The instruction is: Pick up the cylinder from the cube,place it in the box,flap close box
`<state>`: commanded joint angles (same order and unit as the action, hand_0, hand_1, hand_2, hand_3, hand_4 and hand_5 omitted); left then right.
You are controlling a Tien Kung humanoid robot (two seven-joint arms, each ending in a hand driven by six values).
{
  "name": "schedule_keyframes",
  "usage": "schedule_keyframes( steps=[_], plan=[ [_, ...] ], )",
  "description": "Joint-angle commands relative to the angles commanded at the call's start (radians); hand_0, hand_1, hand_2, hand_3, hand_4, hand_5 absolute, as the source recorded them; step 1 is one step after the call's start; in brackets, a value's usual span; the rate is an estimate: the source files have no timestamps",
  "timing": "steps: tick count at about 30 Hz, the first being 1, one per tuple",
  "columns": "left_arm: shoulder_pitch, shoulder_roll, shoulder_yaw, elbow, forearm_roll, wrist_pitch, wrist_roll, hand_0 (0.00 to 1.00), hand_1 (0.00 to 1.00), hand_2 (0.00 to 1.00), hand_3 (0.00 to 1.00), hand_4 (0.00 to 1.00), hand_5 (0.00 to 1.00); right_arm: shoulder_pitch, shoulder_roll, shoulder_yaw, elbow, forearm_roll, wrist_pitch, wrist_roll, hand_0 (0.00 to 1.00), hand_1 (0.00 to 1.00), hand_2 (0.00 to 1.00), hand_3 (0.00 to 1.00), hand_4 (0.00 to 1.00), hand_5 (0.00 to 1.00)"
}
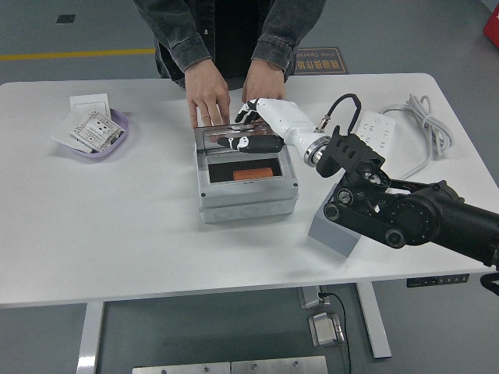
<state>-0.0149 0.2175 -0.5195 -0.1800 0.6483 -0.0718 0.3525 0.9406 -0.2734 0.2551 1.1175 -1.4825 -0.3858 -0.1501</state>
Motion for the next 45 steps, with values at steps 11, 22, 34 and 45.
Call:
schedule_keyframes(
  steps=[11, 22, 34, 45],
  plan=[
    [0.005, -0.001, 0.06, 0.0, -0.063, 0.004, -0.021, 0.653, 0.694, 0.58, 0.582, 0.556, 0.107, -0.056, -0.04, -0.005, 0.073, -0.023, -0.011, -0.001, 0.702, 0.653, 0.619, 0.615, 0.964, 0.832],
    [0.007, -0.004, 0.065, 0.0, -0.069, 0.005, -0.024, 0.653, 0.694, 0.58, 0.581, 0.556, 0.11, -0.095, -0.066, 0.009, 0.11, -0.036, -0.012, -0.005, 0.684, 0.651, 0.617, 0.616, 0.961, 0.83],
    [0.009, -0.005, 0.017, 0.0, -0.023, 0.0, -0.012, 0.653, 0.694, 0.58, 0.582, 0.556, 0.11, -0.227, -0.132, 0.219, 0.19, -0.146, -0.011, -0.029, 0.686, 0.651, 0.615, 0.614, 0.958, 0.832],
    [0.036, -0.001, -0.103, 0.0, 0.076, -0.006, 0.014, 0.652, 0.694, 0.579, 0.581, 0.553, 0.109, -0.545, -0.201, 0.623, 0.395, -0.065, -0.099, 0.112, 0.679, 0.634, 0.602, 0.614, 0.954, 0.833]
  ],
)
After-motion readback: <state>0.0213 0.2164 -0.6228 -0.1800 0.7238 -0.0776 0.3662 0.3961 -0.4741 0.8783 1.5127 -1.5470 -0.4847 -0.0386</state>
